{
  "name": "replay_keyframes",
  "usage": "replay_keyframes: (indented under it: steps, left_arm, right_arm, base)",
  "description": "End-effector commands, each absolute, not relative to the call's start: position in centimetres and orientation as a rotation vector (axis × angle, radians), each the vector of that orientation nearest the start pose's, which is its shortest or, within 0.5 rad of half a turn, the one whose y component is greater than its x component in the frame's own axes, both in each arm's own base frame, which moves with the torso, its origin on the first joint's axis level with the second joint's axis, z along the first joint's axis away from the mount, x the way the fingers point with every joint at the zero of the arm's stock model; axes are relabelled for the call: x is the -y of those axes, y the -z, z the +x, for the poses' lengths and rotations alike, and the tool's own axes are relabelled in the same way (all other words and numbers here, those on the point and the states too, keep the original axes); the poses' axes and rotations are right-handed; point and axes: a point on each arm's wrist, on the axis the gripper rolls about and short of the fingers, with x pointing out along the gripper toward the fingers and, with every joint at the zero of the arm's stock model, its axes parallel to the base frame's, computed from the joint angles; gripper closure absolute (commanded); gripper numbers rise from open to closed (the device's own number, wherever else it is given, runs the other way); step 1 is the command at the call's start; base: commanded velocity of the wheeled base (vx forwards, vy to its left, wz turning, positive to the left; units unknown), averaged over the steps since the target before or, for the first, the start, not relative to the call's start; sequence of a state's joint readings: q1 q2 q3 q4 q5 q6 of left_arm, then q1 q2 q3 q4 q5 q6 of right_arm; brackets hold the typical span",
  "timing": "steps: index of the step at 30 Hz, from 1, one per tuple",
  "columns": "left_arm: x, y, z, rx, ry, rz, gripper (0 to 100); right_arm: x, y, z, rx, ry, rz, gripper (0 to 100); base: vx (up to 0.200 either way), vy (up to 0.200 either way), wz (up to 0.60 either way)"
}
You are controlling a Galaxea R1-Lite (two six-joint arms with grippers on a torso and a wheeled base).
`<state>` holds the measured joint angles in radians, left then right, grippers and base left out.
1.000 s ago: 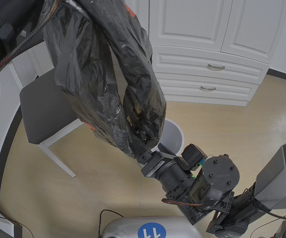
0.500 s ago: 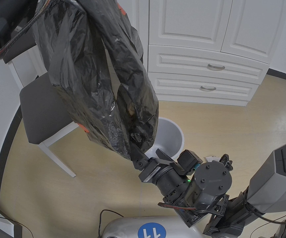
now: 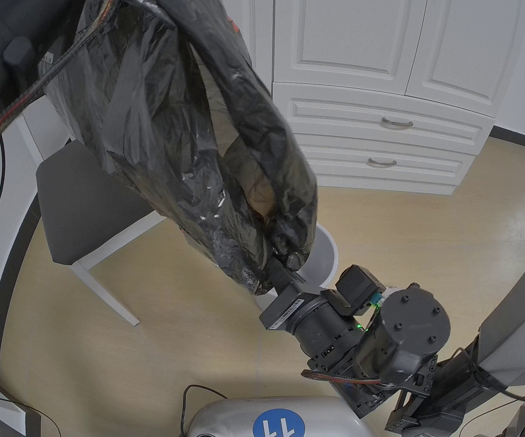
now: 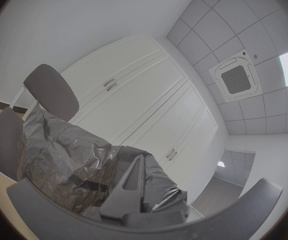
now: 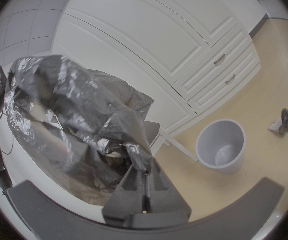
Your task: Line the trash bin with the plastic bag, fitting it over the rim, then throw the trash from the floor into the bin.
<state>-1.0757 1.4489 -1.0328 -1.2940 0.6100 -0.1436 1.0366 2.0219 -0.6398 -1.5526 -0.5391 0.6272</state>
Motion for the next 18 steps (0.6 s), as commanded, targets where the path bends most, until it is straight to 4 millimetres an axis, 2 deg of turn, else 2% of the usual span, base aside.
replay_keyframes:
  steps: [1,6,10,12,18]
  left_arm:
    - [19.3,-35.9,13.0,0.543,0.449,-0.751,100]
    - [19.5,-34.5,14.8,0.528,0.420,-0.684,100]
    - [19.3,-33.7,15.4,0.519,0.418,-0.647,100]
    - [19.2,-32.8,15.8,0.505,0.436,-0.608,100]
    - [19.5,-31.9,16.9,0.488,0.419,-0.576,100]
  right_arm:
    - [-27.5,-14.4,17.5,0.000,-0.539,0.751,100]
    - [-26.6,-15.6,17.9,0.046,-0.523,0.736,100]
    - [-26.1,-16.0,18.2,0.064,-0.511,0.733,100]
    - [-25.5,-16.4,18.7,0.090,-0.489,0.705,100]
    - [-24.5,-16.5,20.1,0.119,-0.421,0.628,100]
  base:
    - [0.000,0.000,0.00]
    - [0.000,0.000,0.00]
    - [0.000,0.000,0.00]
    - [0.000,0.000,0.00]
    - [0.000,0.000,0.00]
